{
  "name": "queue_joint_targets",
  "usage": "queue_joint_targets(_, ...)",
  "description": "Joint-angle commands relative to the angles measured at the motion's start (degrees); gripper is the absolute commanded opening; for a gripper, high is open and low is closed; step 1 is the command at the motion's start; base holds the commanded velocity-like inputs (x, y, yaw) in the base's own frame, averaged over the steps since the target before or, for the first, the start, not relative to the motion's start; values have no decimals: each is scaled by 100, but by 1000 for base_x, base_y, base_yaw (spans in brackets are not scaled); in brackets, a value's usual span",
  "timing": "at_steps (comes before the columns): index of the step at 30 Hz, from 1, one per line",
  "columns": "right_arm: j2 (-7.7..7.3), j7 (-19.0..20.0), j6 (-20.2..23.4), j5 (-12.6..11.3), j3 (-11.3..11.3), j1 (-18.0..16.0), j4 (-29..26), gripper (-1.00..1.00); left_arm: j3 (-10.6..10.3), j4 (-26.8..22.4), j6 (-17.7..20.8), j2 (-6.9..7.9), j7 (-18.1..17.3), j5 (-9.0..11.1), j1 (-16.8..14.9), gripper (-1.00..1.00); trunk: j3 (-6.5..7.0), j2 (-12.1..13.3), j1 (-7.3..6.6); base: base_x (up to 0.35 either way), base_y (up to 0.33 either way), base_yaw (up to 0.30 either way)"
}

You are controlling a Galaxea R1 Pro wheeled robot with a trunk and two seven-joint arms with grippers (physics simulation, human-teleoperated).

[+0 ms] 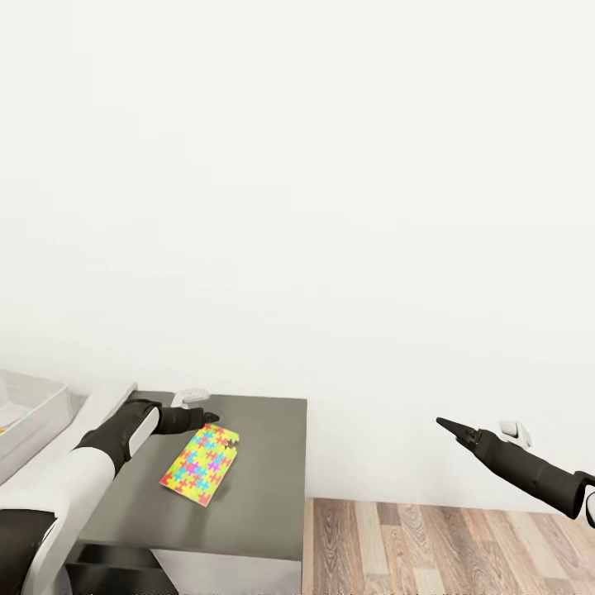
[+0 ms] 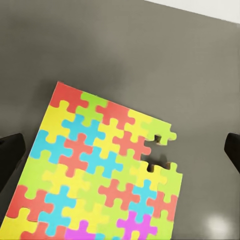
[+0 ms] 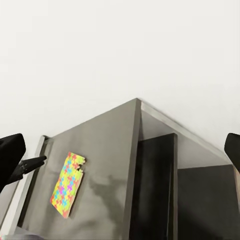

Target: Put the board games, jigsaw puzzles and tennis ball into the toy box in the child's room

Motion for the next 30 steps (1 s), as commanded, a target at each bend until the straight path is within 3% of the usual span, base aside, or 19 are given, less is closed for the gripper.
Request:
queue_joint_targets(1,1,45,27,39,-8,-6,0,100,-37,4,31,7,11,60,-2,100,-17,-6,1,0,0,0)
queue_joint_targets(14,1,48,27,39,-8,-6,6,100,-32,154,22,20,4,52,5,100,-140,-6,1,0,0,0)
queue_joint_targets(21,1,47,27,39,-8,-6,6,100,-35,158,9,252,-68,46,5,100,-206,-6,1,0,0,0)
queue_joint_targets(30,1,43,27,39,-8,-6,6,100,-43,159,-11,304,-102,31,5,100,-291,-6,1,0,0,0)
